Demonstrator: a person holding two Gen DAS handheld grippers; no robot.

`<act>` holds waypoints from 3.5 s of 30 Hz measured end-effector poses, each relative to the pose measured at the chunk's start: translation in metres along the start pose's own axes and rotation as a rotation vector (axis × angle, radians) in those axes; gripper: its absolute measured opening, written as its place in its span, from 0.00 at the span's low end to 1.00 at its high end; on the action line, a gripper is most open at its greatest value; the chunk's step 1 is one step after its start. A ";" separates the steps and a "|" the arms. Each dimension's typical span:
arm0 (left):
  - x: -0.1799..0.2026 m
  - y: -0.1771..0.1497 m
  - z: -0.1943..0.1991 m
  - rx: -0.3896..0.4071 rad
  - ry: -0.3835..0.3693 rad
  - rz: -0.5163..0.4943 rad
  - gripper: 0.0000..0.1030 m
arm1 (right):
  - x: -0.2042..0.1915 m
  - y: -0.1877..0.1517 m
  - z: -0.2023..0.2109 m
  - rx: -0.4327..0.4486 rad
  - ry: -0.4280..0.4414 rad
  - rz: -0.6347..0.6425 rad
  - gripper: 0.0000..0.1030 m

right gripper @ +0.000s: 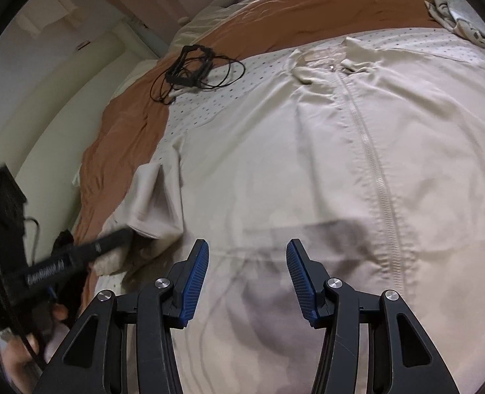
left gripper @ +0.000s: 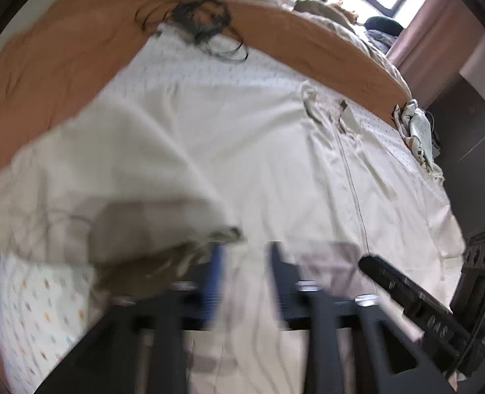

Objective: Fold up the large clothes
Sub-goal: 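Lift the sleeve cuff with the left tool and carry it across the jacket, then lay the sleeve onto the jacket body and open the left tool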

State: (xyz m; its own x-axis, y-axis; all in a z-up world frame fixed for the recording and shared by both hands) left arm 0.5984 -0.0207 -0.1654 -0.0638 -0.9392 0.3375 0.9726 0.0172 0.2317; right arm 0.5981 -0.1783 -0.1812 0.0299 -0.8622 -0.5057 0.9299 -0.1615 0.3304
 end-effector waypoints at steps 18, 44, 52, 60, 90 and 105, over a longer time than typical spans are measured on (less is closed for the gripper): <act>-0.146 -0.029 0.051 0.097 0.319 0.275 0.70 | 0.011 -0.024 0.018 -0.057 0.069 -0.043 0.76; -0.171 0.021 0.080 0.216 0.370 0.315 0.08 | 0.031 -0.017 0.025 -0.059 0.017 -0.087 0.78; -0.061 0.056 0.168 0.379 0.372 0.097 0.08 | 0.056 -0.011 0.057 0.011 0.054 -0.175 0.78; 0.070 0.072 0.207 0.472 0.286 -0.121 0.07 | 0.081 -0.002 0.093 0.113 0.032 -0.207 0.78; 0.241 0.040 -0.010 0.011 -0.074 -0.360 0.39 | 0.196 -0.005 0.137 0.197 0.096 -0.483 0.78; 0.093 0.009 0.093 0.168 0.133 -0.134 0.73 | 0.185 -0.010 0.110 0.139 0.147 -0.498 0.78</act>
State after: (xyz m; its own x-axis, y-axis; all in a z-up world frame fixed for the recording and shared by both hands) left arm 0.5802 -0.0766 -0.0474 -0.1491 -0.9736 0.1729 0.9059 -0.0644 0.4186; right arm 0.5541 -0.3889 -0.1908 -0.3422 -0.5907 -0.7307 0.7879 -0.6041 0.1193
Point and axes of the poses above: each gripper's, at about its wrist camera, not at the fingertips, and z roughly against the way its jaws point, x to its right, y to its top, the point moved 6 cm from there along -z, roughly the way its jaws point, and after that the axes turned 14 degrees about -x, right-handed, at the moved point
